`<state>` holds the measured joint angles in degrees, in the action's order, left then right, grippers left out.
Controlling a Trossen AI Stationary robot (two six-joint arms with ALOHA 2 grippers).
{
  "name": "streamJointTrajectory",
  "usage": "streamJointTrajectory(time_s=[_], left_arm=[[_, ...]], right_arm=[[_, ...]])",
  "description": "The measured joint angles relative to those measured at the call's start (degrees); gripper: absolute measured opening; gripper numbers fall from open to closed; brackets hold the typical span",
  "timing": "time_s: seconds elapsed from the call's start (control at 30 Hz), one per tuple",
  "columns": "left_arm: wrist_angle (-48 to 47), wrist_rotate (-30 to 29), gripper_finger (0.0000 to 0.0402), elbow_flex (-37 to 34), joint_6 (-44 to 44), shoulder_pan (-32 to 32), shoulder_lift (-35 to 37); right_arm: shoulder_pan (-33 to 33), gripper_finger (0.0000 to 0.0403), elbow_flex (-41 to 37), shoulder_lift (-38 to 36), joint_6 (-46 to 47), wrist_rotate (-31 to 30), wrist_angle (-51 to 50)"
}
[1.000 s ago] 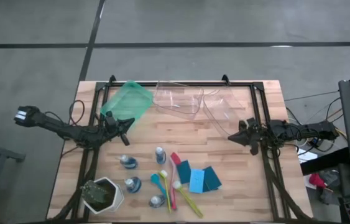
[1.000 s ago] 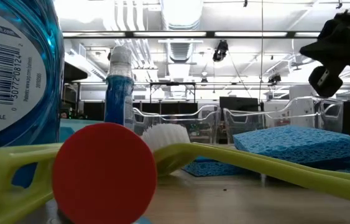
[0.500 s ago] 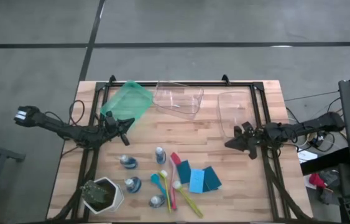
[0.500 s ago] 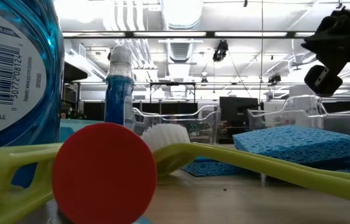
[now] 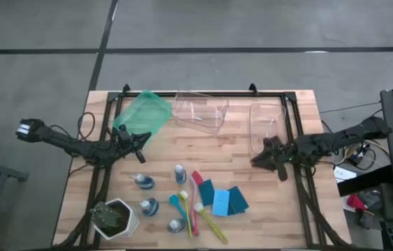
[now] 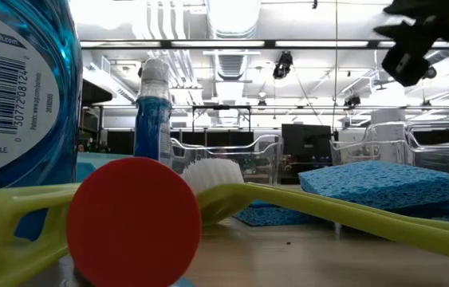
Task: Pick & Place Kitchen Sink Supplies
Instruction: Put the blue sponge in the right transparent bin
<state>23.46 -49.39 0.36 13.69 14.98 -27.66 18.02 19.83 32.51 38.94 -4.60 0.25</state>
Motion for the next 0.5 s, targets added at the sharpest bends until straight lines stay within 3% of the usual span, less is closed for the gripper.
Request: streamJointTrajectory(time_s=[0.2, 0.5], left_arm=[[0.0, 0.0, 0.0000, 0.0, 0.0, 0.0, 0.0], [0.0, 0.0, 0.0000, 0.0, 0.0, 0.0, 0.0]], right_arm=[[9.4, 0.0098, 6.2, 14.4, 5.0, -0.8, -3.7], [15.8, 0.0098, 17.1, 34.8, 23.9, -2.9, -18.5]])
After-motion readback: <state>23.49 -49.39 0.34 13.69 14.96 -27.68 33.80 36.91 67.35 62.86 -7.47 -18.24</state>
